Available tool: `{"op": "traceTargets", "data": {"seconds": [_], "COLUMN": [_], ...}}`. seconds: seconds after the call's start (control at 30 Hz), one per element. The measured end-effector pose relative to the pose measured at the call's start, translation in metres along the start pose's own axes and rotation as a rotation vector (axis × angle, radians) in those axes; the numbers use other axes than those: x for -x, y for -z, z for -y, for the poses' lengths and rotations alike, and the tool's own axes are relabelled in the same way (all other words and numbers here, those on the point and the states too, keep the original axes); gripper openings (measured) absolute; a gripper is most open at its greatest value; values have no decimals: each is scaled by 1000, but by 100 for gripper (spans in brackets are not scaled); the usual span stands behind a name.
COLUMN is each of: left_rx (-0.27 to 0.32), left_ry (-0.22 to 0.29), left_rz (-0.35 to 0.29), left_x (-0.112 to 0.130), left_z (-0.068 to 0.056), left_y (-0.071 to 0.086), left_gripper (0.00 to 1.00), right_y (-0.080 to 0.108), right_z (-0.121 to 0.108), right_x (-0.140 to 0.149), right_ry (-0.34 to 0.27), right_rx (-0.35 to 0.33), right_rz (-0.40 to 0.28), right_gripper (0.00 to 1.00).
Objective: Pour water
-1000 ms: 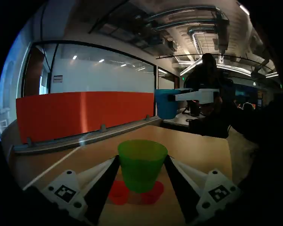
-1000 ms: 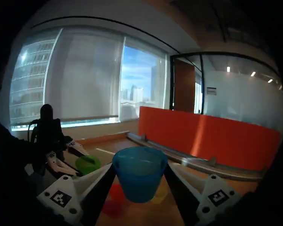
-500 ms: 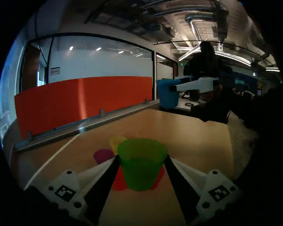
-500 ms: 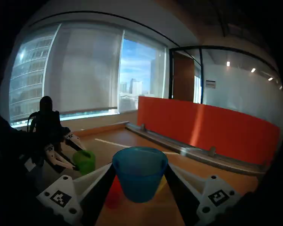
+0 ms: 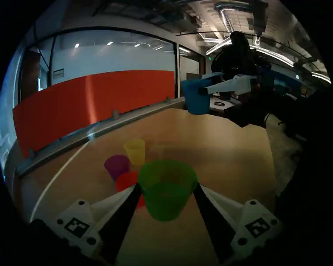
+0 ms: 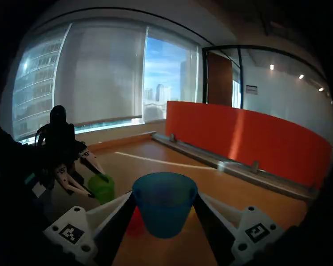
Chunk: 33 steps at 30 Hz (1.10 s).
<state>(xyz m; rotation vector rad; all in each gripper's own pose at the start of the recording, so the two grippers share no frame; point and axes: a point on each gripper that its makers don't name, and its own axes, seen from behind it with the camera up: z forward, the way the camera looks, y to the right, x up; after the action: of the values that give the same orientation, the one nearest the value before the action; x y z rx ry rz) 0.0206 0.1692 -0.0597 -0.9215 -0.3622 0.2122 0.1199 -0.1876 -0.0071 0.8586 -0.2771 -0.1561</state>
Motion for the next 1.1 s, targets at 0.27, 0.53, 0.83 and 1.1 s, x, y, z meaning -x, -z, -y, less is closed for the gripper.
{"op": "traceTargets", "data": {"seconds": [0.27,0.53,0.83,1.1], "left_rx": [12,19,26,35], "left_ry": [2,-2,4,10], "left_rz": [69,129,187,227], "left_x": [25,46,64,75], "left_z": [-2,1,7,8], "left_y": [-6,-11,-20,-27], "left_gripper": [85,86,85,86], "right_y": [-8,-19,-32,-39], "right_z": [4,8,8,8], "right_x": [28,59,92,115], "right_ry": [8,15,11,-2], "right_rx": [-18,-41,-61,-74], "right_rz": [61,121,182,224], "right_gripper": [90,90,90,91]}}
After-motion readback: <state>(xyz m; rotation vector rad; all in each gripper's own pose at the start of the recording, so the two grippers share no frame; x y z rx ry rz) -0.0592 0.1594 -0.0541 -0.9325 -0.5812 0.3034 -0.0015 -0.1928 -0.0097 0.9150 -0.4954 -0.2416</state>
